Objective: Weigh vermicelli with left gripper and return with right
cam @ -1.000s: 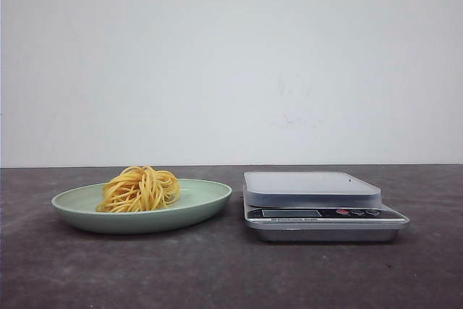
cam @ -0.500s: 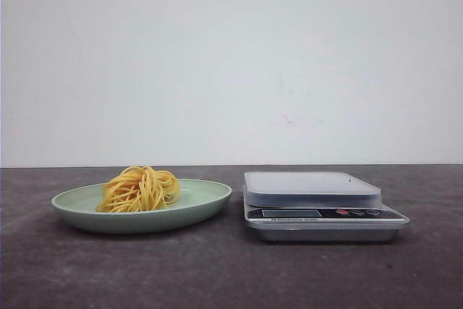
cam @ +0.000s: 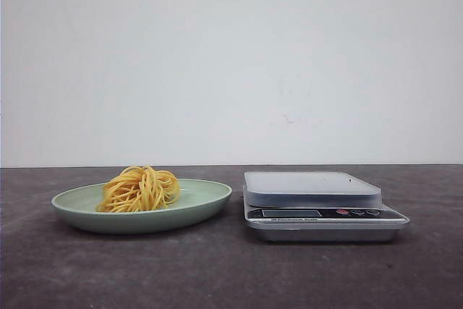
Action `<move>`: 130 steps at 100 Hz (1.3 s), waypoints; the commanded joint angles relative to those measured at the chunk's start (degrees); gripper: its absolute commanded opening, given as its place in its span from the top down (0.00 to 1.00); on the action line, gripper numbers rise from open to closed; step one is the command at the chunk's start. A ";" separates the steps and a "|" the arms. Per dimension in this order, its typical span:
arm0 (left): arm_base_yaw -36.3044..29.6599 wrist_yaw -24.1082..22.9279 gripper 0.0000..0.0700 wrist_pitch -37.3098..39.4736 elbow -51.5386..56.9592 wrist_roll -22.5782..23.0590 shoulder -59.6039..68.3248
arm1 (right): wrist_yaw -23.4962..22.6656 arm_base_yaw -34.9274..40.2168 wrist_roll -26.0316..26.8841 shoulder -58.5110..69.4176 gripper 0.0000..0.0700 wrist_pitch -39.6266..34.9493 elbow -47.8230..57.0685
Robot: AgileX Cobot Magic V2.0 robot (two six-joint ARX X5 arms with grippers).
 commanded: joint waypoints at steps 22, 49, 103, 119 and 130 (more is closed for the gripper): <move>0.04 0.48 1.00 -0.20 -1.01 1.42 -0.02 | -0.11 -0.02 0.55 -0.09 0.99 0.98 -0.31; 0.04 0.50 1.00 -0.07 -1.01 -1.01 -0.02 | -0.96 -0.02 6.32 -0.09 0.99 1.09 -0.24; 0.04 1.62 0.99 -1.51 20.55 -15.78 12.39 | -8.24 0.04 16.63 10.12 0.99 -8.81 22.08; 0.04 2.86 0.12 -3.61 28.94 -11.65 18.01 | -9.84 0.04 15.08 14.69 0.44 -11.96 28.72; 0.04 4.37 0.00 -3.04 31.71 -11.67 20.20 | -11.85 0.04 14.60 15.72 0.05 -11.76 31.17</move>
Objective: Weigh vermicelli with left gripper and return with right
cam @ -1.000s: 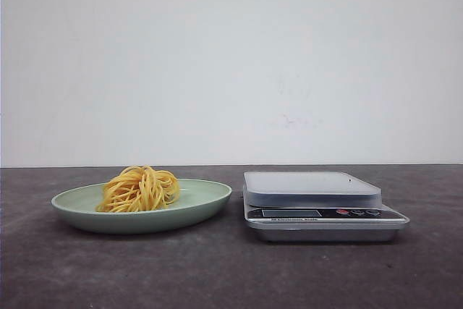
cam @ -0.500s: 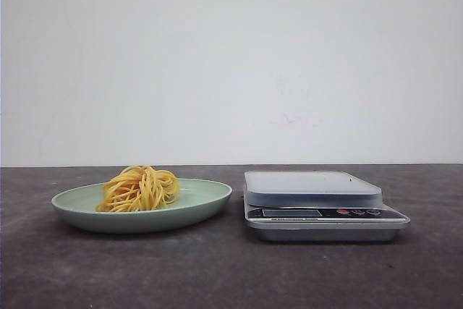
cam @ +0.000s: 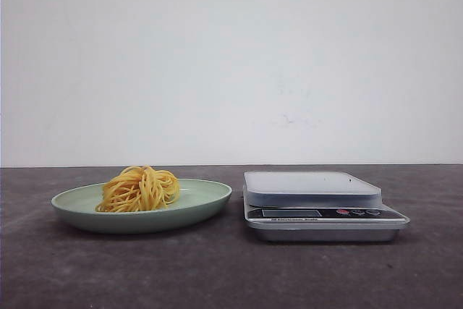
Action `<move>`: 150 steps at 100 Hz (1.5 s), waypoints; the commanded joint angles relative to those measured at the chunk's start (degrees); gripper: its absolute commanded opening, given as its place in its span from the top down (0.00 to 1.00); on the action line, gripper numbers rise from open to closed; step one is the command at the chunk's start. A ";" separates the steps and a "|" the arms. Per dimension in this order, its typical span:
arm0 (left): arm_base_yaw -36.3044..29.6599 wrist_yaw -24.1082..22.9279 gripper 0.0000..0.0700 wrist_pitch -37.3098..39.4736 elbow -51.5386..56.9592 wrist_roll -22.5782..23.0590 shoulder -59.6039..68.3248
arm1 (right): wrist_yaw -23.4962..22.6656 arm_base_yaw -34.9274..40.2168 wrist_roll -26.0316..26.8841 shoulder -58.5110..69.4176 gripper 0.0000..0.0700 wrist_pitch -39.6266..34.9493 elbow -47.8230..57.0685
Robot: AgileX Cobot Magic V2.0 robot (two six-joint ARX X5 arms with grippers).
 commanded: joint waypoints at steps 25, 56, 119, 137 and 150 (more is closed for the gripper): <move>-2.64 7.96 0.10 3.41 6.69 0.55 12.94 | -7.39 0.04 -1.01 5.07 0.06 -3.10 6.84; -15.50 0.48 0.10 1.79 19.56 5.99 41.38 | -10.16 0.09 -4.13 11.93 0.06 -6.45 9.68; -25.79 -10.60 0.10 0.61 26.27 4.24 73.29 | -10.29 0.11 -5.42 13.16 0.06 -11.23 9.68; -25.83 -11.32 0.10 0.02 26.27 3.10 76.06 | -10.32 0.11 -5.40 13.14 0.06 -11.63 9.68; -26.10 -11.23 0.10 -0.96 26.25 1.62 76.98 | -10.29 0.11 -5.38 13.14 0.06 -11.65 9.68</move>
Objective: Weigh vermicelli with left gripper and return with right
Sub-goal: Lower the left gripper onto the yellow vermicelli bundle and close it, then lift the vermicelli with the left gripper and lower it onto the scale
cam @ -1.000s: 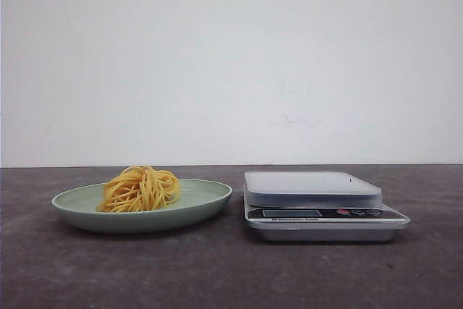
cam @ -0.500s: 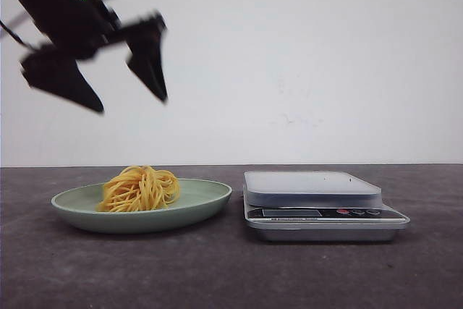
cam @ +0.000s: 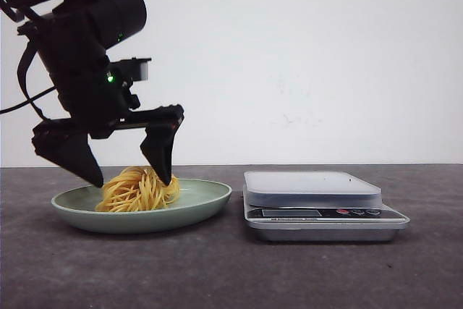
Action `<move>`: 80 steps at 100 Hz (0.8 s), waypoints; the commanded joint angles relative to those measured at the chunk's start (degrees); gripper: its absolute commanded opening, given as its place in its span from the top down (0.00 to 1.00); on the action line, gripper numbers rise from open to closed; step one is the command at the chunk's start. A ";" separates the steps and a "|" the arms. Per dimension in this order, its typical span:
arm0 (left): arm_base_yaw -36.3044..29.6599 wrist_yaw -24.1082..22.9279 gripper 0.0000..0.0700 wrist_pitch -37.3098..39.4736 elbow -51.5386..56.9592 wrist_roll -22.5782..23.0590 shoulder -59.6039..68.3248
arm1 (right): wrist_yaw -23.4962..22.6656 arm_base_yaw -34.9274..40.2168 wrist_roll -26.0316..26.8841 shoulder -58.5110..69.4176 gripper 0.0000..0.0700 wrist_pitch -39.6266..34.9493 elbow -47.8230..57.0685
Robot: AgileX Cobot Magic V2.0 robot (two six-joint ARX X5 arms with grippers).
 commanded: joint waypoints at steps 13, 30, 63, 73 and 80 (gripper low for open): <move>-0.98 0.07 0.11 -1.44 1.31 -1.92 2.10 | -0.11 0.07 -0.63 0.17 0.07 0.39 0.79; -1.81 1.86 0.41 -1.79 1.31 -2.27 2.32 | -0.02 0.04 -0.63 0.17 0.12 0.44 0.79; -3.65 2.86 0.91 -1.81 1.33 -2.27 2.32 | -0.02 0.04 -0.44 0.17 0.12 0.66 0.79; -3.98 2.86 0.98 -1.90 1.33 -1.73 2.27 | -0.04 0.04 -0.44 0.17 0.12 0.63 0.79; -4.00 2.84 0.98 -2.71 1.33 -0.98 1.55 | -0.04 0.04 -0.46 0.17 0.12 0.61 0.79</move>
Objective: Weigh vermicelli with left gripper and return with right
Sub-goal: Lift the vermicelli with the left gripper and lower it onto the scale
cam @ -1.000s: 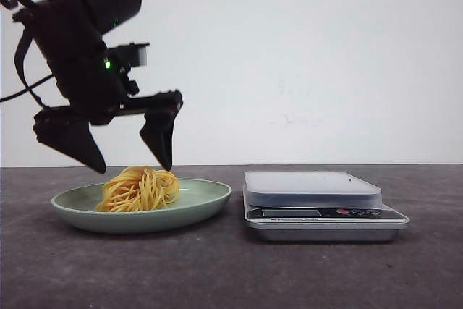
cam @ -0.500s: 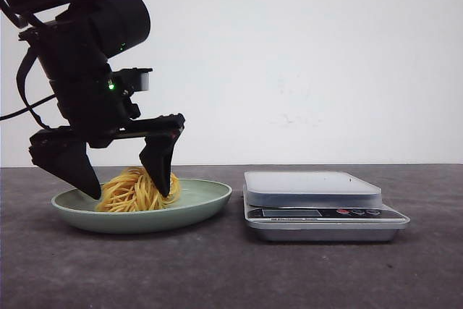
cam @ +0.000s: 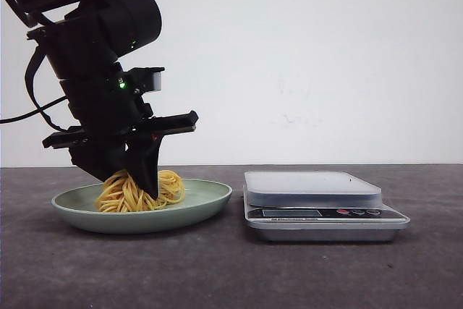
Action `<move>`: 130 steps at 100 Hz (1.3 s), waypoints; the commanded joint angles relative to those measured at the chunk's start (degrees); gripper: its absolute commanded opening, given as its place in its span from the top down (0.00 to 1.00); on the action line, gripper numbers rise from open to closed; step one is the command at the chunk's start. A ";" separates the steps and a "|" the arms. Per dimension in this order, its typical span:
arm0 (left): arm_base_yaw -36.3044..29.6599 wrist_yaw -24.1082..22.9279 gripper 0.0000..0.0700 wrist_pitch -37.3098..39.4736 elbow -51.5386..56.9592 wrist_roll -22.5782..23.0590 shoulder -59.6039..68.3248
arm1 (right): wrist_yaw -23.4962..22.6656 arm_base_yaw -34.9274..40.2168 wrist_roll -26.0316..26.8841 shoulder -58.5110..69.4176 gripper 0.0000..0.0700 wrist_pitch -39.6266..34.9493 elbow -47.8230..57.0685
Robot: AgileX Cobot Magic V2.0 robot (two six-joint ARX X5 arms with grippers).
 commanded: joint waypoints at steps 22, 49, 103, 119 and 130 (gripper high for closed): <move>-0.72 0.39 0.98 -1.20 1.16 1.11 -6.62 | -0.07 0.04 -0.48 0.17 0.12 0.52 0.79; -3.54 11.87 0.98 6.54 3.15 -3.30 -15.19 | -0.09 0.04 -0.42 0.17 0.12 0.42 0.79; -13.53 13.99 0.98 13.90 20.35 -13.99 8.50 | -0.07 0.04 -0.26 0.17 0.12 0.76 0.79; -13.79 13.79 0.98 12.39 21.46 -15.06 13.55 | -0.07 0.04 -0.26 0.13 0.12 0.66 0.79; -13.62 13.09 0.98 10.40 21.46 -14.53 15.06 | -0.11 0.04 -0.26 0.13 0.12 0.11 0.79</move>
